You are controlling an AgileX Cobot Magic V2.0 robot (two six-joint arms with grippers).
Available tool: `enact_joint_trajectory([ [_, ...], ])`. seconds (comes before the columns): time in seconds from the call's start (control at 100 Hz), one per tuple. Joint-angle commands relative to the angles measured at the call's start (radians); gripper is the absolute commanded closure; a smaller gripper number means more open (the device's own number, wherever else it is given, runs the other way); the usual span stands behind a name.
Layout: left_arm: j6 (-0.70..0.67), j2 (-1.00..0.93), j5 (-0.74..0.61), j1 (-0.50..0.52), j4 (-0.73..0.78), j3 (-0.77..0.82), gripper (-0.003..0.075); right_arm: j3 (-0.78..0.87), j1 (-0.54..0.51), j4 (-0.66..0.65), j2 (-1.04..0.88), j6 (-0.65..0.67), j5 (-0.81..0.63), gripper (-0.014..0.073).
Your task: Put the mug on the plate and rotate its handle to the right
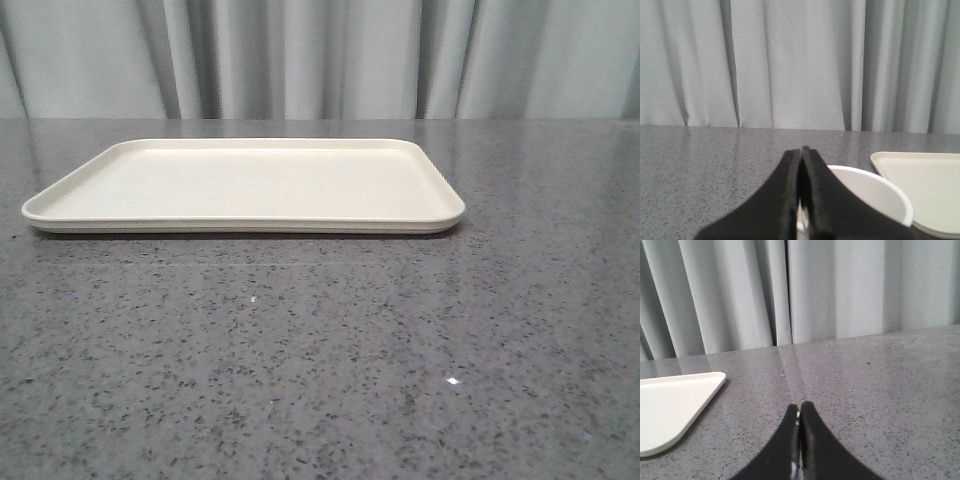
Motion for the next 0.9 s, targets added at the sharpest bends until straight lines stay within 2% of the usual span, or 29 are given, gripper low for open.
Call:
enact_joint_trajectory([
  [0.0, -0.007, -0.029, -0.079, -0.006, -0.008, 0.009, 0.0740, -0.007, -0.003, 0.005, -0.020, -0.010, -0.008, 0.0659],
  [0.34, -0.024, -0.029, -0.085, -0.006, -0.015, 0.009, 0.0740, -0.007, -0.003, 0.005, -0.020, -0.010, -0.008, 0.0659],
  [0.55, -0.077, -0.029, -0.105, -0.006, -0.103, -0.002, 0.0740, -0.030, -0.003, 0.005, -0.020, -0.010, 0.010, 0.0659],
  [0.71, -0.077, -0.029, -0.099, -0.006, -0.175, -0.058, 0.0740, -0.086, -0.003, 0.005, -0.019, -0.010, 0.010, 0.0659],
  [0.89, -0.077, -0.028, -0.073, -0.006, -0.175, -0.167, 0.0740, -0.157, -0.003, 0.004, -0.003, -0.012, -0.004, 0.0659],
])
